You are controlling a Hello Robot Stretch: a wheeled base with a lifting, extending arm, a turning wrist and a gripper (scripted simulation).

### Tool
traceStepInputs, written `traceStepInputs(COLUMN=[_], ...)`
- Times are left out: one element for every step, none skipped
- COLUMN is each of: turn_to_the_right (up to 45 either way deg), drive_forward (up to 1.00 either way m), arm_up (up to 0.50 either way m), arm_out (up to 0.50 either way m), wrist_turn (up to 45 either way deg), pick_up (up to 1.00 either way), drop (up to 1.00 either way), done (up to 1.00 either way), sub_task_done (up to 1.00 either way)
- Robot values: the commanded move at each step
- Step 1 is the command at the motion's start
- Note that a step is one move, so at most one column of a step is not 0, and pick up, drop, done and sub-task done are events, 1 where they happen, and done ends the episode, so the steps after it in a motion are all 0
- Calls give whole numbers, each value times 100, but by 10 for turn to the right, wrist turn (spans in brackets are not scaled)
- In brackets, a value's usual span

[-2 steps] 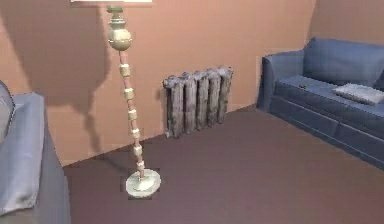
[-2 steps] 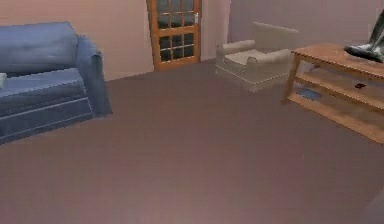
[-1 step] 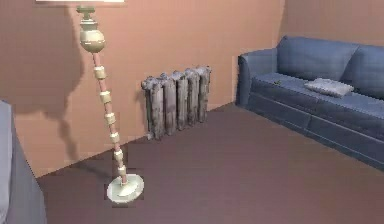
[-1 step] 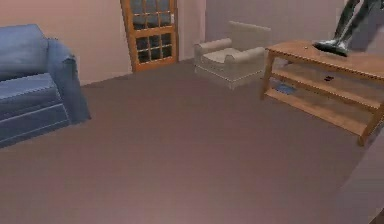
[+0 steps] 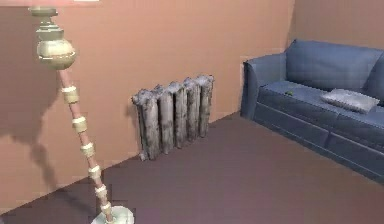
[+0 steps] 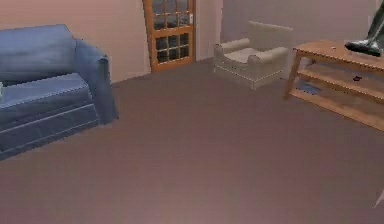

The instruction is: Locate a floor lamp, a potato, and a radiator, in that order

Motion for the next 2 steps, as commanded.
traceStepInputs(turn_to_the_right=[-300, 0], drive_forward=[0, 0], arm_up=[0, 0], arm_out=[0, 0], wrist_turn=[0, 0], pick_up=[0, 0], drop=[0, 0], done=[0, 0], sub_task_done=[0, 100])
